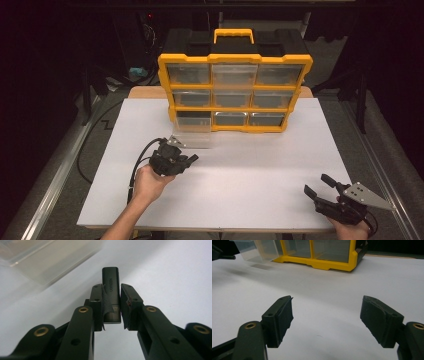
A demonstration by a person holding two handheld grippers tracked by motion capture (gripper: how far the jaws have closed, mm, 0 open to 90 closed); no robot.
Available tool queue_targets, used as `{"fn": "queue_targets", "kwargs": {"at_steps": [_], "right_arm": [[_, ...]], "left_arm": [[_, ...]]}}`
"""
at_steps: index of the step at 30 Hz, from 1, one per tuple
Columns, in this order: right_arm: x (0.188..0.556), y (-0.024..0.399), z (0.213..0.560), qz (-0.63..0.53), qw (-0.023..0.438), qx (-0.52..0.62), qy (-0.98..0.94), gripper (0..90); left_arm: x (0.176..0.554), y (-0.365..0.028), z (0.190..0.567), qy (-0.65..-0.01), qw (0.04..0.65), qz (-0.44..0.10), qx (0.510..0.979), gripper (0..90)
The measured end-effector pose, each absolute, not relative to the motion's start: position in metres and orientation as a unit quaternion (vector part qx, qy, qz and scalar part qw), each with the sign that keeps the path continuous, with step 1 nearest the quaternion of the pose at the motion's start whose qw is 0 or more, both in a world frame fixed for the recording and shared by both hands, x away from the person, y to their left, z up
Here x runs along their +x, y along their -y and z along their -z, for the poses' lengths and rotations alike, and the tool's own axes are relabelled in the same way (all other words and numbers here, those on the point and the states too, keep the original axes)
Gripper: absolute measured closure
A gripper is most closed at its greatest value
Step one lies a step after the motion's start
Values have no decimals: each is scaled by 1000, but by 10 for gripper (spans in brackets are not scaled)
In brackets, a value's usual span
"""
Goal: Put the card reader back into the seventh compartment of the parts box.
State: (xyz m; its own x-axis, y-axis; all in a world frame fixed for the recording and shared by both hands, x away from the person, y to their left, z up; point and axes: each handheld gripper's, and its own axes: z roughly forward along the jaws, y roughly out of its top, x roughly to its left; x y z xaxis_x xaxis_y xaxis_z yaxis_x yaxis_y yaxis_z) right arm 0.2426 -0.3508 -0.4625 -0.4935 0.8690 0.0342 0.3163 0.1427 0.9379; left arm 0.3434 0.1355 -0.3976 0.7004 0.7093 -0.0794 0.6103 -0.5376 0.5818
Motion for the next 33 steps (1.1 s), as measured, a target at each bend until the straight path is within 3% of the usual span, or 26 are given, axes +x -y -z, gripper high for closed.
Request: {"fn": "queue_targets", "kwargs": {"at_steps": [33], "right_arm": [[242,351,462,-498,278,423,-704,264]], "left_arm": [[347,-141,365,-370,317,-95,868,736]]}}
